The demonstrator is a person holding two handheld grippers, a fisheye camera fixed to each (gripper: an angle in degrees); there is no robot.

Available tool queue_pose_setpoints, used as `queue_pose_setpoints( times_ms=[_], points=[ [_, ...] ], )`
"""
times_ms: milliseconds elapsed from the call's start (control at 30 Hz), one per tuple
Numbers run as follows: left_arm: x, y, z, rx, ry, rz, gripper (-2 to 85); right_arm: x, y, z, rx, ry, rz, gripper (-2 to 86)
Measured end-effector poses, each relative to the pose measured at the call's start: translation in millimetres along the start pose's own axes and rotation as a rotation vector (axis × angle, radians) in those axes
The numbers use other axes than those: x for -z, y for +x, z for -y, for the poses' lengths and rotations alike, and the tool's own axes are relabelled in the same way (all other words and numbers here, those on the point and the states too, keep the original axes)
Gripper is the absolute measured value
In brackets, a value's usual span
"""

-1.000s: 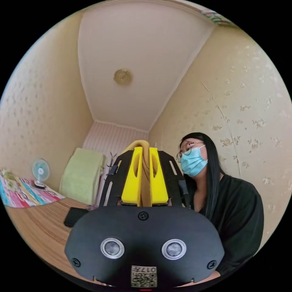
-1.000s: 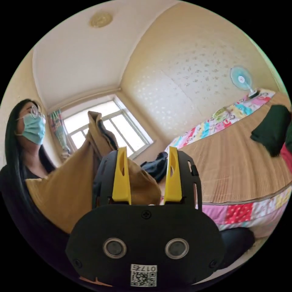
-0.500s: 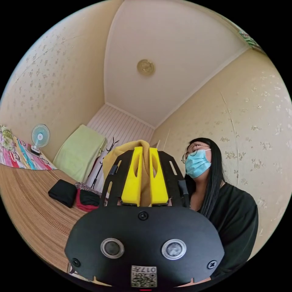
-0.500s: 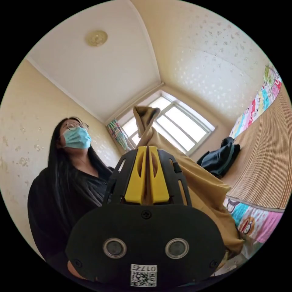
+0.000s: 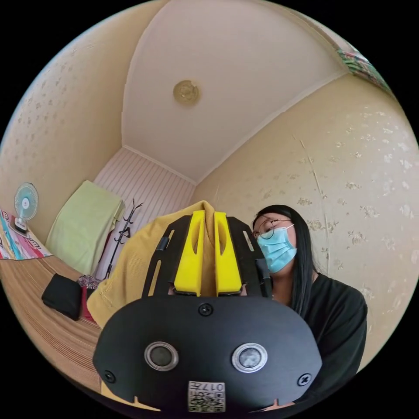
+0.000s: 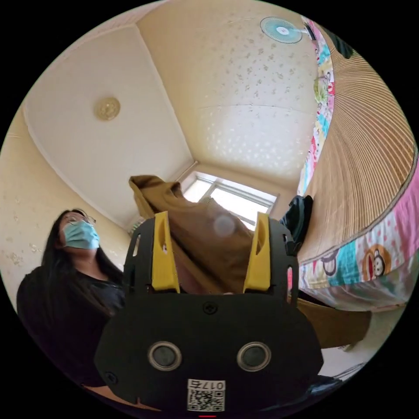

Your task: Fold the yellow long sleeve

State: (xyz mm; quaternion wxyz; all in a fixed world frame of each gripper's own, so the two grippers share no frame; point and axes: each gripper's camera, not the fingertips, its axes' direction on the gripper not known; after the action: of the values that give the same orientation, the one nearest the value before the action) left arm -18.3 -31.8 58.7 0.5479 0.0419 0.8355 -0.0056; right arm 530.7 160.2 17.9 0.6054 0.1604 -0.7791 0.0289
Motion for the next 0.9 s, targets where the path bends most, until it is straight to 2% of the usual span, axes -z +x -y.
queue_pose_setpoints(
  times_ms=[67, 167, 233, 267, 300, 333, 433, 500, 567, 667, 800, 900],
  points=[
    [0.4, -4.0, -0.3, 0.023, 0.014, -0.052, 4.2, -19.9, -0.3, -5.7, 0.023, -0.066, -0.046, 28.4],
    [6.2, -7.9, -3.9, 0.065, 0.031, -0.115, 4.2, -42.7, -6.5, -2.0, 0.091, -0.101, -0.017, 25.3],
    [16.3, -7.9, -6.9, 0.091, 0.055, -0.12, 4.2, -53.3, -15.4, 8.7, 0.147, -0.17, 0.048, 11.8],
    [26.1, -6.3, -8.6, 0.108, 0.068, -0.113, 4.2, -57.9, -24.8, 20.3, 0.18, -0.251, 0.168, 4.6],
    [38.8, -2.8, -10.5, 0.121, 0.076, -0.105, 4.3, -59.9, -31.8, 35.0, 0.118, -0.312, 0.22, 2.7],
    [45.6, 0.0, -11.3, 0.121, 0.075, -0.102, 4.3, -57.2, -38.3, 41.1, 0.122, -0.3, 0.205, 2.3],
    [77.9, 19.1, -18.3, 0.111, -0.008, -0.006, 4.3, -25.3, -98.0, 62.0, 0.302, -0.058, 0.091, 1.1],
    [100.9, 39.3, -34.4, 0.118, -0.069, 0.238, 4.3, -7.7, -149.9, 79.0, 0.41, 0.06, 0.176, 0.7],
    [109.9, 47.8, -47.8, 0.133, -0.132, 0.395, 4.4, -11.3, -200.3, 81.9, 0.547, 0.094, 0.08, 0.6],
    [104.9, 41.5, -68.9, 0.19, -0.309, 0.579, 4.5, -47.6, -281.8, 71.5, 0.787, 0.016, -0.036, 0.5],
    [85.8, 10.0, -95.7, 0.272, -0.434, 0.49, 5.1, -128.6, -368.9, 29.4, 1.09, -0.126, -0.17, 0.4],
    [84.8, -13.7, -111.1, 0.379, -0.419, 0.387, 8.1, -172.8, -412.0, -2.1, 1.266, -0.186, -0.201, 0.3]
  ],
)
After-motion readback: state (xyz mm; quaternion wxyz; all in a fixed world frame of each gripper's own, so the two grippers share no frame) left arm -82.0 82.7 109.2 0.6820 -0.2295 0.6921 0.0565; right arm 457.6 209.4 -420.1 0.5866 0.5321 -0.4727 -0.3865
